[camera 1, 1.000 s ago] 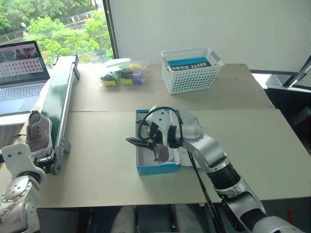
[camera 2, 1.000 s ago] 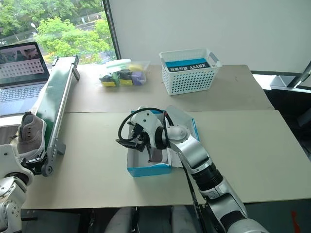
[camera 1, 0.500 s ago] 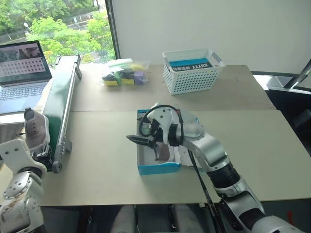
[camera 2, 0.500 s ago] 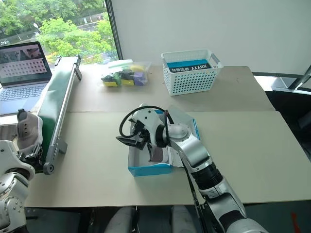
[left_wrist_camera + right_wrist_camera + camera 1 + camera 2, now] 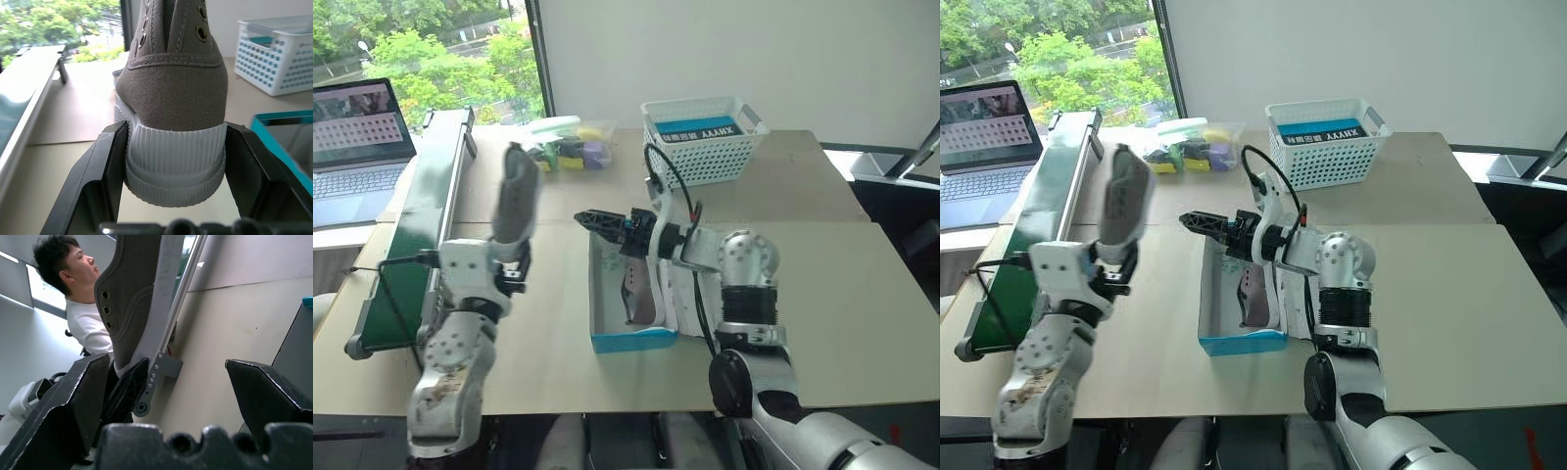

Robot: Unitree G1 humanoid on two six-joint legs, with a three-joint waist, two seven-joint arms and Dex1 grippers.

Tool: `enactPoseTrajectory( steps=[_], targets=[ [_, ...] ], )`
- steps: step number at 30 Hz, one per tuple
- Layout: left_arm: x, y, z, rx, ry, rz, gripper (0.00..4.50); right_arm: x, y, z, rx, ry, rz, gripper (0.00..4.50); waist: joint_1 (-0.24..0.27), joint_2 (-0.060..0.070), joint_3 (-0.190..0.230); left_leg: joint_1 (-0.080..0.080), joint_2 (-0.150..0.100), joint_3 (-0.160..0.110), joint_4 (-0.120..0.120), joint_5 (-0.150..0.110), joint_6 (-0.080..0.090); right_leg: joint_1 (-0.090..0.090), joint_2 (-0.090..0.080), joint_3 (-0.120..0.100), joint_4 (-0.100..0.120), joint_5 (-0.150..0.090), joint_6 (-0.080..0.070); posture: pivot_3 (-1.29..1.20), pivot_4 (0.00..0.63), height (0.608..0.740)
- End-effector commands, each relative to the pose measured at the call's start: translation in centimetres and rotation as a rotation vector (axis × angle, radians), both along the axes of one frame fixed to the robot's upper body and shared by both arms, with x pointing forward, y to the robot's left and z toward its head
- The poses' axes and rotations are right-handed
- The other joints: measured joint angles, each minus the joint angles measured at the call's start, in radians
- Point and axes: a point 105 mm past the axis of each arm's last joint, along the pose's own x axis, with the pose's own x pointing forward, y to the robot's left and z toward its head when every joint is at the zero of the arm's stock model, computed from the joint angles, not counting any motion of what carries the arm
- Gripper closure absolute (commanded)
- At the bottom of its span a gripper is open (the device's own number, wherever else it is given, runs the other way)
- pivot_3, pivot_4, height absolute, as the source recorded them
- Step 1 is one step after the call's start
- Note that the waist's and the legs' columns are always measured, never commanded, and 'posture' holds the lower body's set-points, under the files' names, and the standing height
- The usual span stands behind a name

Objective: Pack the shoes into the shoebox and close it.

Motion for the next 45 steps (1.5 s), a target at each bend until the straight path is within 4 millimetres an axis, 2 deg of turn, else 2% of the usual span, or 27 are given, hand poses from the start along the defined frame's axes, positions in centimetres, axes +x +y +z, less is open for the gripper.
enactPoseTrajectory(
  steps=[1,6,11,15,20,25,26,28,32,34,35,36,37,41,45],
  targets=[
    [-1.1,-3.7,2.4,-0.016,-0.088,-0.138,1.95,-1.5,2.3,2.9,0.086,-0.048,0.09,0.0,-0.006,0.0,0.0,0.0,0.0,0.0,0.0,0.0,0.0,0.0,0.0,0.0,0.0,0.0,0.0,0.0,0.15,0.728],
    [-1.4,-4.9,2.2,-0.022,-0.078,-0.193,1.95,-0.9,2.2,2.8,0.087,-0.044,0.05,0.0,-0.006,0.0,0.0,0.0,0.0,0.0,0.0,0.0,0.0,0.0,0.001,0.0,0.0,0.0,0.0,0.0,0.15,0.728],
    [-1.4,-4.8,2.2,-0.013,-0.072,-0.195,1.95,0.6,1.4,3.3,0.123,-0.032,-0.034,0.0,-0.003,0.0,0.0,0.0,0.0,0.0,0.0,0.0,0.0,0.0,0.0,0.0,0.0,0.0,0.001,0.0,0.15,0.728],
    [-1.4,-4.6,2.1,-0.009,-0.065,-0.189,1.95,0.9,1.2,3.9,0.153,-0.044,-0.05,0.0,-0.003,0.001,0.0,0.0,0.0,0.0,0.0,0.0,0.0,0.0,0.0,0.0,0.0,0.0,0.001,0.0,0.15,0.728],
    [-1.3,-4.5,1.9,0.002,-0.055,-0.181,1.95,0.5,1.4,4.4,0.172,-0.059,-0.046,1.38,-0.004,0.001,0.0,0.0,0.0,0.0,0.0,0.0,0.0,0.0,0.0,0.0,0.0,-0.001,0.001,0.0,0.15,0.728],
    [-1.2,-4.3,1.9,0.005,-0.051,-0.177,1.95,0.2,1.7,4.6,0.177,-0.063,-0.029,3.07,-0.003,0.001,0.0,0.0,0.0,0.0,0.0,0.0,0.0,0.0,0.0,0.0,0.0,-0.001,0.001,0.0,0.15,0.728],
    [-1.2,-4.3,1.9,0.006,-0.049,-0.176,1.95,0.2,1.7,4.7,0.177,-0.064,-0.028,3.54,-0.003,0.001,0.0,0.0,0.0,0.0,0.0,0.0,0.0,0.0,0.001,0.0,0.0,-0.001,0.001,0.0,0.15,0.728],
    [-1.2,-4.3,1.7,0.014,-0.039,-0.176,1.95,0.0,1.7,4.8,0.183,-0.067,-0.02,3.95,-0.004,0.001,0.0,0.0,0.0,0.0,0.0,0.0,0.0,0.0,0.001,0.0,0.0,-0.001,0.001,0.0,0.15,0.728],
    [-1.2,-4.3,1.2,0.051,-0.028,-0.174,1.95,-0.4,1.9,5.0,0.189,-0.073,0.006,4.18,-0.003,0.001,0.0,0.0,0.0,0.0,0.0,0.0,0.0,0.0,0.001,0.0,0.0,-0.001,0.001,0.0,0.15,0.728],
    [-1.3,-4.2,1.6,0.02,-0.049,-0.178,1.12,-0.5,2.0,5.0,0.189,-0.073,0.009,4.18,-0.003,0.001,0.0,0.0,0.0,0.0,0.0,0.0,0.0,0.0,0.001,0.0,0.0,-0.001,0.001,0.0,0.15,0.728],
    [-1.4,-4.3,1.6,0.025,-0.048,-0.186,0.9,-0.5,2.0,5.0,0.189,-0.072,0.009,4.18,-0.003,0.001,0.0,0.0,0.0,0.0,0.0,0.0,0.0,0.0,0.0,0.0,0.0,-0.001,0.001,0.0,0.15,0.728],
    [-1.5,-4.5,1.4,0.055,-0.037,-0.199,0.36,-0.4,2.0,5.0,0.188,-0.069,0.001,4.18,-0.003,0.001,0.0,0.0,0.0,0.0,0.0,0.0,0.0,0.0,0.0,0.0,-0.001,-0.001,0.001,0.0,0.15,0.728],
    [-1.6,-4.9,1.0,0.086,-0.021,-0.224,0.05,-0.2,1.9,5.0,0.186,-0.069,-0.021,4.18,-0.003,0.001,0.0,0.0,0.0,0.0,0.0,0.0,0.0,0.0,0.001,0.0,0.0,-0.001,0.001,0.0,0.15,0.728],
    [-2.6,-4.6,0.8,0.104,-0.006,-0.266,0.02,2.0,0.3,5.5,0.124,-0.118,-0.177,4.18,-0.004,0.002,0.001,0.0,0.0,0.0,0.0,0.0,0.0,0.0,0.001,0.0,0.0,-0.001,0.001,0.0,0.15,0.728],
    [-3.7,-2.9,-0.1,0.163,0.044,-0.286,0.02,2.6,-1.1,5.9,-0.097,-0.253,-0.237,4.18,-0.007,0.005,0.003,0.0,0.0,0.001,0.0,0.0,0.0,-0.001,0.001,0.0,0.0,-0.001,0.001,0.0,0.15,0.728]
  ],
)
